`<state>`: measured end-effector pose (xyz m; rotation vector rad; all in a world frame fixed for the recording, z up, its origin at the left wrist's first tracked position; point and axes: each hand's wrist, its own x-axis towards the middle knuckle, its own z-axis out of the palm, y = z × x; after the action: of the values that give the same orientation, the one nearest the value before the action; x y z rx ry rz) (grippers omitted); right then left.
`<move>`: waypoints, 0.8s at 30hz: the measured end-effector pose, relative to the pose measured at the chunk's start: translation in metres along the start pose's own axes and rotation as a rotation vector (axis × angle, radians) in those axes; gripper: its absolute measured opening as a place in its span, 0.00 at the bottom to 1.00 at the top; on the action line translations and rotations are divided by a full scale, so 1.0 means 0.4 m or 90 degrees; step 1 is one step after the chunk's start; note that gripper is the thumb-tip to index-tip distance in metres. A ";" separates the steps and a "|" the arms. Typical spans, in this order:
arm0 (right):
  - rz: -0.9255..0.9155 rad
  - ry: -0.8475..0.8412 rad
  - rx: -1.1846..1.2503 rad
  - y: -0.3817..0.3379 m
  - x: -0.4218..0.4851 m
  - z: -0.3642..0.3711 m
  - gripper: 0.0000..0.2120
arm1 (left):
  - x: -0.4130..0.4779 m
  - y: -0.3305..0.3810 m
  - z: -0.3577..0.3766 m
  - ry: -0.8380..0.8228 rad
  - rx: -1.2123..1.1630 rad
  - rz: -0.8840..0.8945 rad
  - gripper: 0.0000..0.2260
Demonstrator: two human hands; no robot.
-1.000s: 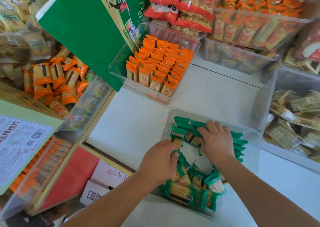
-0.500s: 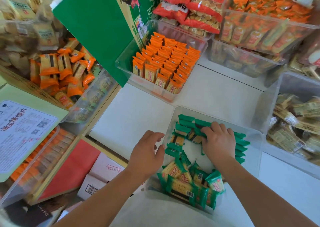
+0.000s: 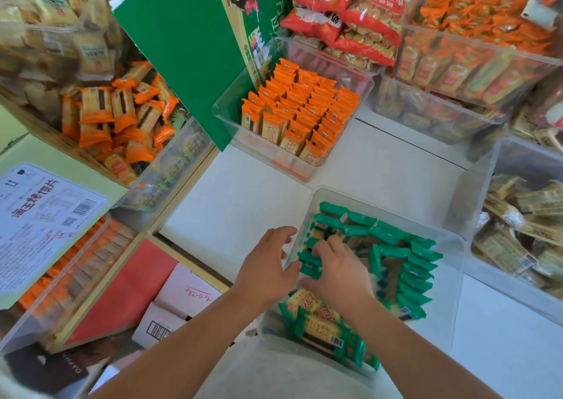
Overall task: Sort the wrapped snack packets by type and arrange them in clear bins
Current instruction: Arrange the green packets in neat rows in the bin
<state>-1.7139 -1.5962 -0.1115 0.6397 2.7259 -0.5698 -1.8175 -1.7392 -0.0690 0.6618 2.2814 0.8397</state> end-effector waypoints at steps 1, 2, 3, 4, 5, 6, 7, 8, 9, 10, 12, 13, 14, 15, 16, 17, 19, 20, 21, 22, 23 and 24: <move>0.006 0.012 -0.024 -0.004 0.004 0.004 0.30 | -0.003 -0.002 -0.002 0.003 0.003 0.009 0.26; 0.005 0.034 -0.038 -0.005 0.009 0.008 0.29 | -0.005 -0.005 -0.002 0.005 0.005 0.015 0.26; -0.005 0.060 -0.047 -0.004 0.014 0.013 0.27 | -0.007 -0.007 -0.001 0.006 0.005 0.017 0.26; -0.019 0.086 -0.048 -0.002 0.019 0.018 0.25 | -0.007 -0.009 -0.001 0.006 0.004 0.014 0.26; -0.035 0.111 -0.043 0.002 0.025 0.019 0.22 | -0.006 -0.010 0.001 0.007 0.004 0.009 0.25; -0.050 0.135 -0.035 0.012 0.033 0.019 0.20 | -0.003 -0.011 0.003 0.008 0.004 0.005 0.25; -0.058 0.159 -0.025 0.023 0.043 0.014 0.19 | -0.001 -0.012 0.004 0.010 0.004 0.006 0.24; -0.060 0.176 -0.008 0.034 0.054 0.006 0.18 | 0.002 -0.013 0.006 0.014 0.001 0.010 0.23; -0.060 0.184 0.015 0.045 0.064 -0.003 0.17 | 0.005 -0.013 0.006 0.016 -0.004 0.013 0.23; -0.063 0.184 0.037 0.055 0.073 -0.009 0.17 | 0.007 -0.013 0.006 0.018 -0.009 0.013 0.22; -0.071 0.165 0.069 0.060 0.080 -0.012 0.16 | 0.013 -0.011 0.006 0.021 -0.004 0.011 0.21; -0.072 0.154 0.082 0.059 0.082 -0.011 0.15 | 0.017 -0.011 0.006 0.024 0.006 0.013 0.20; -0.070 0.147 0.094 0.057 0.084 -0.011 0.15 | 0.022 -0.010 0.006 0.026 0.016 0.014 0.20; -0.064 0.142 0.104 0.055 0.087 -0.012 0.15 | 0.027 -0.010 0.006 0.027 0.024 0.018 0.20; -0.051 0.140 0.108 0.053 0.089 -0.015 0.15 | 0.029 -0.010 0.007 0.023 0.031 0.024 0.20; -0.032 0.138 0.097 0.052 0.092 -0.019 0.15 | 0.030 -0.010 0.006 0.021 0.036 0.029 0.20; 0.008 0.133 0.037 0.048 0.092 -0.027 0.16 | 0.029 -0.009 0.004 0.026 0.055 0.043 0.21; 0.015 0.130 0.012 0.046 0.090 -0.030 0.18 | 0.027 -0.008 0.002 0.035 0.077 0.056 0.21; 0.013 0.131 0.005 0.044 0.087 -0.034 0.20 | 0.025 -0.006 -0.001 0.051 0.103 0.078 0.20; 0.005 0.138 0.017 0.043 0.083 -0.040 0.21 | 0.022 -0.002 -0.003 0.070 0.128 0.107 0.19; -0.005 0.155 0.047 0.045 0.077 -0.048 0.22 | 0.020 0.004 -0.004 0.091 0.143 0.141 0.18; -0.016 0.174 0.092 0.051 0.071 -0.057 0.20 | 0.019 0.012 -0.005 0.104 0.150 0.171 0.16</move>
<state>-1.7329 -1.5590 -0.1080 0.7712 2.9685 -0.7397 -1.8231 -1.7323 -0.0672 1.0586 2.4993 0.7756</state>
